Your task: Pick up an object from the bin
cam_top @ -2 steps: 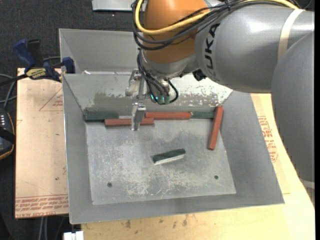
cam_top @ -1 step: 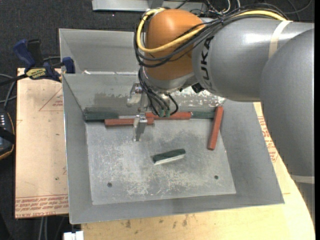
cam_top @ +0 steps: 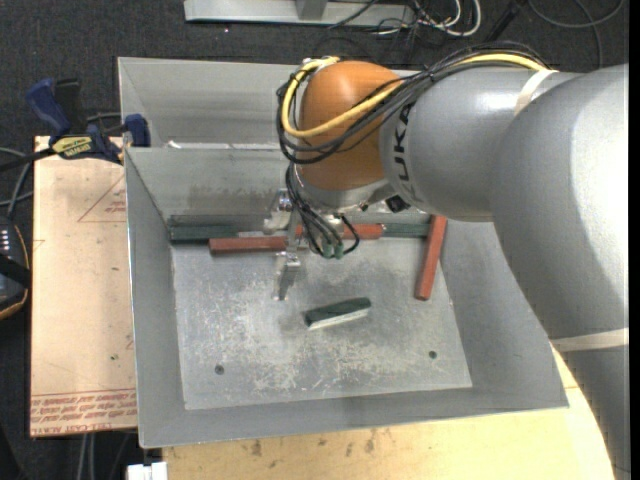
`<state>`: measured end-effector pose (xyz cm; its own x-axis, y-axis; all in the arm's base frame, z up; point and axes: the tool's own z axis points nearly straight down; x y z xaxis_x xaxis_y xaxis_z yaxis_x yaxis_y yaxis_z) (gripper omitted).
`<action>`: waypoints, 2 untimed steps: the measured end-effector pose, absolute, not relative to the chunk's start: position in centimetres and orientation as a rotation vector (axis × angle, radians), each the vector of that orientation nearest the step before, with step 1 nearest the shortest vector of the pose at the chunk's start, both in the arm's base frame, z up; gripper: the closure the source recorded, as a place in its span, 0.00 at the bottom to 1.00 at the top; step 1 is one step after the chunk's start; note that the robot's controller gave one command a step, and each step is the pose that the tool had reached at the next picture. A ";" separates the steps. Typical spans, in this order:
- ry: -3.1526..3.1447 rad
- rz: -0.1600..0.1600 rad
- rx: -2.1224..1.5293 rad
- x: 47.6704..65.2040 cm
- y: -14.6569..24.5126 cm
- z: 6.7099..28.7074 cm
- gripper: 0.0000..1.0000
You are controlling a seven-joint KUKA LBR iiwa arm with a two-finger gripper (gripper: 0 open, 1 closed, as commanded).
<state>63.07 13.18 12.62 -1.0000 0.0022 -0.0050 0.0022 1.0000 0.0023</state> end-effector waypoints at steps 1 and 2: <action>3.129 0.010 0.019 65.4 11.3 8.3 0.00; 3.117 0.011 -0.045 65.6 16.0 7.8 1.00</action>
Offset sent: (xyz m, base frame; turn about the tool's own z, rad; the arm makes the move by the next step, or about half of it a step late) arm 0.0188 0.0263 -0.0562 -0.0333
